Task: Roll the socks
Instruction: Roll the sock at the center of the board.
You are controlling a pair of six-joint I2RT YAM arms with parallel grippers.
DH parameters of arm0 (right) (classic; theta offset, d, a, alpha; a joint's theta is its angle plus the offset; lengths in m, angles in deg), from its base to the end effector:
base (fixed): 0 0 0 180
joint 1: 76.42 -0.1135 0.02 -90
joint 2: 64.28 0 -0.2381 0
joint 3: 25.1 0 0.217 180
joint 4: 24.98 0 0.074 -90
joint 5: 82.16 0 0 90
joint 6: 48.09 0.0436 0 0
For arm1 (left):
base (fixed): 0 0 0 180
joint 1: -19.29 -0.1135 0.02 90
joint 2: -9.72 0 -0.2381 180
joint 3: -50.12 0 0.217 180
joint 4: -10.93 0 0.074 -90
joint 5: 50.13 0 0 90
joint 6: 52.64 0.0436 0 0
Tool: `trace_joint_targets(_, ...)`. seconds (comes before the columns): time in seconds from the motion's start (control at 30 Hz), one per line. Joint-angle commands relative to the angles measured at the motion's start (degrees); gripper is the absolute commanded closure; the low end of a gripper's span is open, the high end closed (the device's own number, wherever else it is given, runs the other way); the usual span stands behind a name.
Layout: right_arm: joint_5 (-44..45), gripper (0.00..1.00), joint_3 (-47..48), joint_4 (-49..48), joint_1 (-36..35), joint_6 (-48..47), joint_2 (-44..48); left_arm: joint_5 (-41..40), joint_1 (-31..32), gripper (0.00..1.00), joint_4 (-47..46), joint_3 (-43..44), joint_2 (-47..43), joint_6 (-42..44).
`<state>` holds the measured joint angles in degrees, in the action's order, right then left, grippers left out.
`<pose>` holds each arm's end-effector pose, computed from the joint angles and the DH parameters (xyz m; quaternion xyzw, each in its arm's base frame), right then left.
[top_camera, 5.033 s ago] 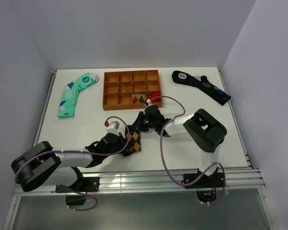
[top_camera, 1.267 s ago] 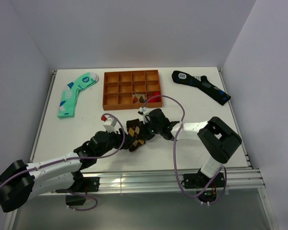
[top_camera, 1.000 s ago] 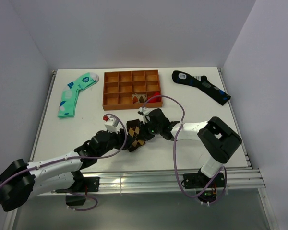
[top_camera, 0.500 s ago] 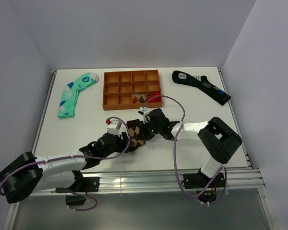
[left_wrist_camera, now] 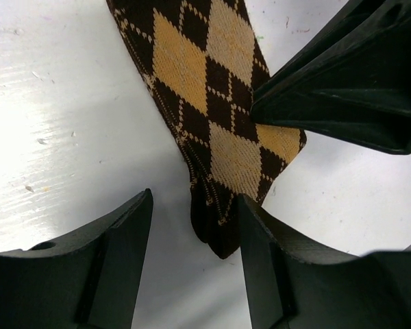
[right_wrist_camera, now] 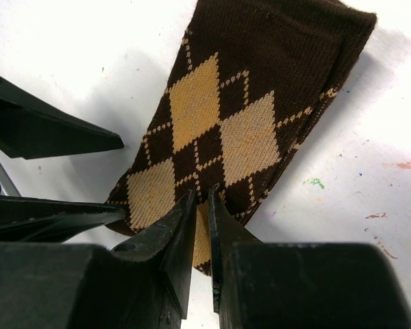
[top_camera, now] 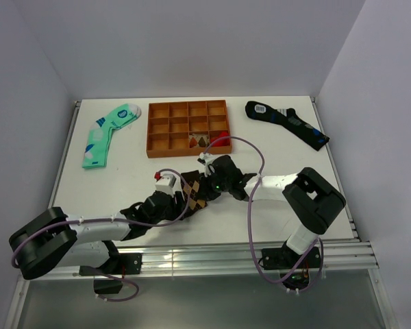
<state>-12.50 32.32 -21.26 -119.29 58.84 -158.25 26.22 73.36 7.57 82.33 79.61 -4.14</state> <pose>0.2084 0.2142 0.1475 -0.2728 0.8536 0.3452 0.2789 0.1292 -0.1608 0.1388 0.0410 0.8788 -0.2728 0.3894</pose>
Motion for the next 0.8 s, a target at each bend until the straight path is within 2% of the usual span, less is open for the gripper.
trace_joint_targets(0.0,1.00,0.80,1.26,-0.58,-0.11,0.12,1.95,1.43,0.25,0.42,-3.96,0.89,0.95,-0.96)
trace_joint_targets(0.27,1.09,0.81,1.17,-0.49,-0.11,0.21,1.51,2.39,0.25,0.42,-3.43,-3.50,-4.58,-5.08)
trace_joint_targets(0.53,0.65,0.81,1.61,-0.58,-0.19,0.21,1.16,3.89,0.34,0.40,-7.73,-5.09,-3.18,-4.48)
trace_joint_targets(0.77,0.56,0.81,2.67,-0.06,-0.11,-0.14,0.11,-1.20,2.62,0.41,-7.30,-3.16,-1.51,-1.57)
